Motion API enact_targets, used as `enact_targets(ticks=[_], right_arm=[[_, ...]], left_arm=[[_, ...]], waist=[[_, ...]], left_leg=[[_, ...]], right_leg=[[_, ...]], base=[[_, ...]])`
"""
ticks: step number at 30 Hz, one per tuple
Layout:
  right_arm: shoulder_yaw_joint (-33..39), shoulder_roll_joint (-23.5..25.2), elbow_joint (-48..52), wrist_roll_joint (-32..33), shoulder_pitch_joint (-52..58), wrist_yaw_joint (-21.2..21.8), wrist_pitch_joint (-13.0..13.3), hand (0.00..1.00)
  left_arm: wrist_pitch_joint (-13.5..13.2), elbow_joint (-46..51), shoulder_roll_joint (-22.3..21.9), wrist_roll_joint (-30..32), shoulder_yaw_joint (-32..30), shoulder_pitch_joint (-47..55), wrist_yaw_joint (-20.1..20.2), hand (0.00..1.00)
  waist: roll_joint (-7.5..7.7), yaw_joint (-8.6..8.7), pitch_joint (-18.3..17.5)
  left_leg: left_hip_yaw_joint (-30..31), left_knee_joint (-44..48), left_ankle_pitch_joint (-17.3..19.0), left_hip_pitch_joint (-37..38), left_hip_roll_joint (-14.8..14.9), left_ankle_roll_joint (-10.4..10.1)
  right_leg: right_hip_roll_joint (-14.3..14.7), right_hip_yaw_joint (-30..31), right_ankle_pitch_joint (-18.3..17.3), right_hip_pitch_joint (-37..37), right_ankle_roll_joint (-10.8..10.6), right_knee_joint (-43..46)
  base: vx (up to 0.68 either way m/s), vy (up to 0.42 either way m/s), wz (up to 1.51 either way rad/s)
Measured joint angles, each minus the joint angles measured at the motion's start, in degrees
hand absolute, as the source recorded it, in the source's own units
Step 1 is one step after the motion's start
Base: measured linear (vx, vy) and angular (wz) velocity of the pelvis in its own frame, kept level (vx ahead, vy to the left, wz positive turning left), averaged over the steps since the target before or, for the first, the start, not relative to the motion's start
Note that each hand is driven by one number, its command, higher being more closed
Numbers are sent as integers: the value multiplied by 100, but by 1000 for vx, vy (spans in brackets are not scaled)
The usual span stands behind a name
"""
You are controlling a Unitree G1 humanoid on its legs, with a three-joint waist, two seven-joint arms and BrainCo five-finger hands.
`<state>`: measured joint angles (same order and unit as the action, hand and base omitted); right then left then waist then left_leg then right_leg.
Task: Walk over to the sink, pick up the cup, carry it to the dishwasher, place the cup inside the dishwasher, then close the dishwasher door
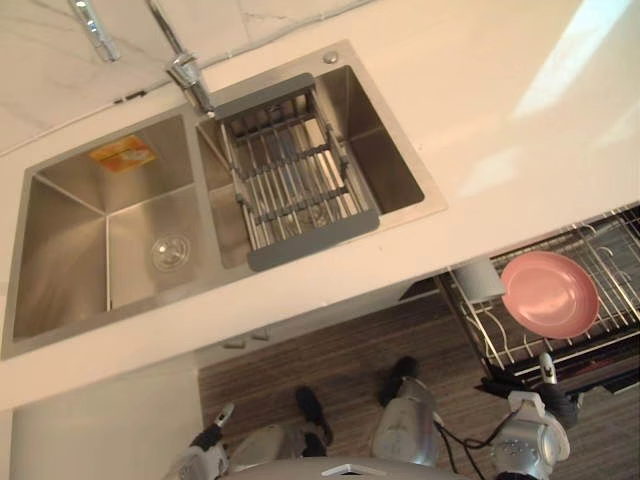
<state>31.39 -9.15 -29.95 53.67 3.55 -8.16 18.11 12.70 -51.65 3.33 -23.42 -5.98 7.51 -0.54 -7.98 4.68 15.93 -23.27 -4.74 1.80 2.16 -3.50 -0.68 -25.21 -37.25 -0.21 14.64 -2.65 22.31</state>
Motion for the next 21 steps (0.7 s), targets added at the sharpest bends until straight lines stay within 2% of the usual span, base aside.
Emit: enact_targets(ticks=[8,12,16,17,20,21], right_arm=[[-146,-247,-20,101,-548,8,88,0],[-147,-327,-21,946,-1233,30,157,0],[-173,-472,-25,2087,-1917,541,431,0],[-192,-521,-24,2423,-2141,858,493,0],[-208,-563,-25,2964,-2688,1264,543,0],[-186,-560,-30,2991,-2767,1274,593,0]], left_arm=[[-8,-68,12,4,316,11,21,0],[-12,-67,0,4,436,43,169,0],[-20,-71,-114,4,608,55,221,0],[-35,-70,-179,-2,609,62,236,0],[-56,-70,-278,-19,607,125,401,0],[-59,-69,-283,-28,606,130,430,0]], waist=[[-198,-97,-132],[-332,-137,-130],[-583,-175,-59],[-658,-226,-23],[-790,-369,28],[-808,-381,56]], left_leg=[[483,-6,-227,-286,-25,40],[680,-6,-370,-435,-31,56],[871,-7,-513,-617,-34,22],[905,-7,-551,-647,-32,10],[906,-8,-586,-722,7,-25],[906,-8,-592,-743,22,-35]], right_leg=[[-160,-478,-6,-88,20,35],[-194,-623,18,-80,66,39],[-235,-770,36,-38,116,56],[-237,-779,30,-26,143,69],[-241,-796,-19,52,221,139],[-240,-816,-28,63,236,143]], base=[[13,-3,32],[-4,2,24],[-36,7,25],[-38,2,16],[-46,-8,8],[-42,-29,17]])
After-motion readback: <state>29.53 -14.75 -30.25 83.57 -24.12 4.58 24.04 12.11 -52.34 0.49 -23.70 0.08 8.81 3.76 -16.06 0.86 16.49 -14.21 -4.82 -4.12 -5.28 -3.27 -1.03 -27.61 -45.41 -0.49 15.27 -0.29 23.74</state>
